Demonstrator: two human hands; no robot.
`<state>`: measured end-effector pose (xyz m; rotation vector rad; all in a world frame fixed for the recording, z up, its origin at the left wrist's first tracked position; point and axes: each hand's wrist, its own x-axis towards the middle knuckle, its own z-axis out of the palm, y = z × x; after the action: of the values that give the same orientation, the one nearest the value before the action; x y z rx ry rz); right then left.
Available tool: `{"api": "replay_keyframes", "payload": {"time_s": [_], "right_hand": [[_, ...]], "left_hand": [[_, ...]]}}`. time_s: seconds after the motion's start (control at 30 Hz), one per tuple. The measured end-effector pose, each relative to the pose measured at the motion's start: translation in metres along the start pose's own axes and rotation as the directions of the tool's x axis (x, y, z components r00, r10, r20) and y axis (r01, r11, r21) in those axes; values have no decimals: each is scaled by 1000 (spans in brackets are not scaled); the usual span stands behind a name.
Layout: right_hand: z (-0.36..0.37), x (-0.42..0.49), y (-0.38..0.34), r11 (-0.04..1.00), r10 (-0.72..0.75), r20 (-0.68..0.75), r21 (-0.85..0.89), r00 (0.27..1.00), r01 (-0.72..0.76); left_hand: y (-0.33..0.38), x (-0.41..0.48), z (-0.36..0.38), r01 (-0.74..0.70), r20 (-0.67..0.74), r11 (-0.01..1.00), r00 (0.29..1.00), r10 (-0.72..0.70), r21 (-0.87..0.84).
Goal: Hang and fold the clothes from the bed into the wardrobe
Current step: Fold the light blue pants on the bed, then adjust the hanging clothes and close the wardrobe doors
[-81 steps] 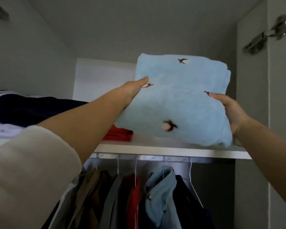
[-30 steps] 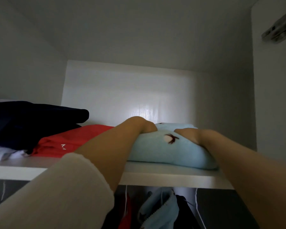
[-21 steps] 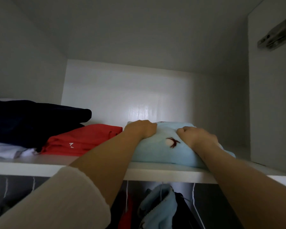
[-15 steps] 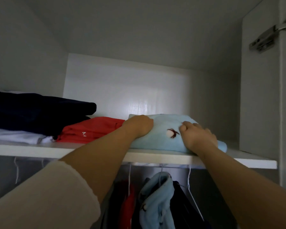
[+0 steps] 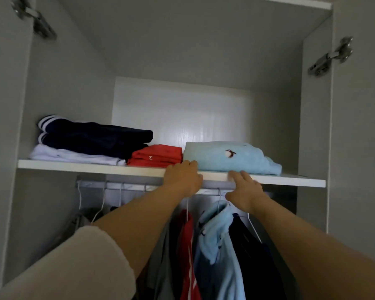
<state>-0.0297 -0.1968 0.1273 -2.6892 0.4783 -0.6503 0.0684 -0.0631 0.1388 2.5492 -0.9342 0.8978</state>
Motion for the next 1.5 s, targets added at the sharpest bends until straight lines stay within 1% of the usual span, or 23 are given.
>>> {"api": "replay_keyframes", "payload": {"time_s": [0.07,0.13,0.17,0.27,0.3,0.4,0.5,0.63,0.67,0.73,0.8,0.83,0.9,0.97,1.03,1.07,1.13,1.2,1.23,1.3,1.37,1.43,1.5], "right_hand": [[3,-26,-8,972,-7,101,233,995,-16],[12,-53,-12,956,-19,175,292,984,-34],[18,-67,-14,948,-25,178,316,984,-33],[30,-110,-28,883,-21,222,461,975,-86],[32,-120,-35,873,-16,235,478,972,-101],[32,-145,-64,880,-66,224,473,972,-49],[23,-168,-101,855,-148,174,518,974,37],[17,-195,-157,750,-240,145,656,960,88],[17,-202,-172,716,-250,139,692,958,86],[21,-213,-203,651,-281,112,752,953,103],[27,-222,-232,584,-326,77,800,942,136],[31,-227,-247,568,-345,62,808,936,155],[37,-236,-276,547,-369,57,820,928,168],[44,-245,-303,489,-384,55,859,922,153],[53,-253,-327,436,-410,46,887,911,151],[57,-257,-337,424,-420,35,891,907,162],[66,-262,-354,413,-430,11,892,903,185],[72,-265,-367,412,-432,-2,889,902,200],[74,-266,-372,415,-429,-2,888,903,199],[79,-269,-380,414,-411,2,891,911,185],[83,-272,-383,404,-390,-5,898,921,176],[88,-276,-382,413,-379,-2,895,925,171],[94,-277,-375,429,-363,21,891,932,147]], "left_hand": [[0,-28,-4,-30,-17,999,999,31,25],[4,-58,-11,-18,7,998,1000,19,-65],[5,-75,-16,-10,2,996,1000,10,-88],[0,-125,-37,0,-47,999,999,-2,-38],[-5,-139,-46,1,-43,1000,999,-2,-19],[-21,-175,-81,57,-49,998,997,-58,-26],[-38,-206,-119,131,-79,985,987,-140,-112],[-64,-241,-168,257,-95,944,955,-281,-208],[-72,-248,-180,273,-126,936,944,-306,-223],[-88,-264,-206,291,-233,941,916,-327,-174],[-106,-285,-231,303,-387,952,874,-293,-36],[-114,-296,-244,292,-467,956,850,-244,33],[-132,-319,-268,219,-573,964,814,-97,149],[-154,-340,-285,184,-649,946,760,36,268],[-176,-359,-293,238,-715,931,698,35,277],[-188,-366,-295,273,-743,932,669,-6,239],[-209,-376,-294,341,-755,935,638,-152,100],[-228,-381,-293,312,-685,937,649,-330,-155],[-235,-382,-291,264,-618,909,668,-414,-323],[-243,-381,-288,192,-462,774,707,-536,-603],[-249,-380,-284,143,-328,597,724,-607,-790],[-255,-377,-282,102,-215,436,757,-618,-894],[-258,-374,-281,89,-149,355,793,-590,-931]]}}
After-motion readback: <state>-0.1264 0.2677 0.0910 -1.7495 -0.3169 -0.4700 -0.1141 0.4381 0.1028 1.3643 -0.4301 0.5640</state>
